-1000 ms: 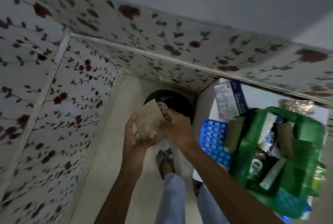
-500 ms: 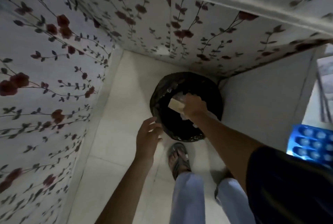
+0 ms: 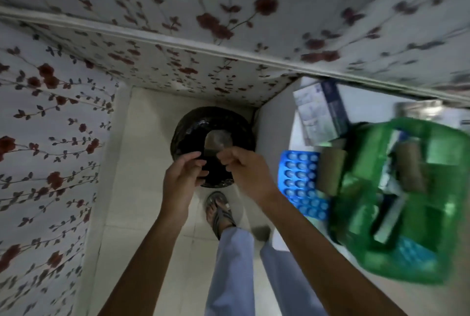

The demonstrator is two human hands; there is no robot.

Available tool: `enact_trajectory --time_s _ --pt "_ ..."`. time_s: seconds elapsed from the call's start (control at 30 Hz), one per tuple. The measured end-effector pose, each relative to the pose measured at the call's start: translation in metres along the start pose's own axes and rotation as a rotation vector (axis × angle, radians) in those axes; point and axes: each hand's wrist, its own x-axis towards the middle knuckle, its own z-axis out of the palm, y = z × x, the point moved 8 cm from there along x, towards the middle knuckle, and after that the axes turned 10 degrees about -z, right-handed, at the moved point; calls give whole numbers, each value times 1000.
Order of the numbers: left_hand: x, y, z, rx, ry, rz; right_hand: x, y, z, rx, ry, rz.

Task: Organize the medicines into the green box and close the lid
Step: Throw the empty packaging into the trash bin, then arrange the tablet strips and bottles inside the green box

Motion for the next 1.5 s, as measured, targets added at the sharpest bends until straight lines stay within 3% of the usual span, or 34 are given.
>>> enact_trajectory --time_s 0.17,0.27,0.43,0.63,0.7,0.83,1.0,1.13,1.33,1.4,1.5 --pt "-61 26 57 168 -110 157 -81 -49 -103 266 94 -172" --pt "-87 22 92 326 -89 236 -119 -51 -173 362 213 -225" --pt "-88 8 130 499 30 140 -159 -16 -258 364 426 -148" --pt "-83 1 153 451 124 93 -162 1 -276 291 373 -157" --pt "-85 -6 156 439 123 68 -158 -3 -272 177 340 -188" --pt "-91 -14 158 429 97 84 -144 -44 -249 -424 302 -491" --pt "-90 -11 155 419 56 78 -91 -49 -192 -1010 -32 -581" --pt "-91 -15 144 305 63 8 -67 -47 -182 -1117 -120 -565" --pt "-99 -7 127 204 60 19 -70 -53 -209 -881 -39 -461" --pt "-101 3 119 137 75 65 -76 -53 -204 -1033 -90 -464" --pt "-99 17 109 62 116 100 -75 -43 -168 -1376 -328 -482"
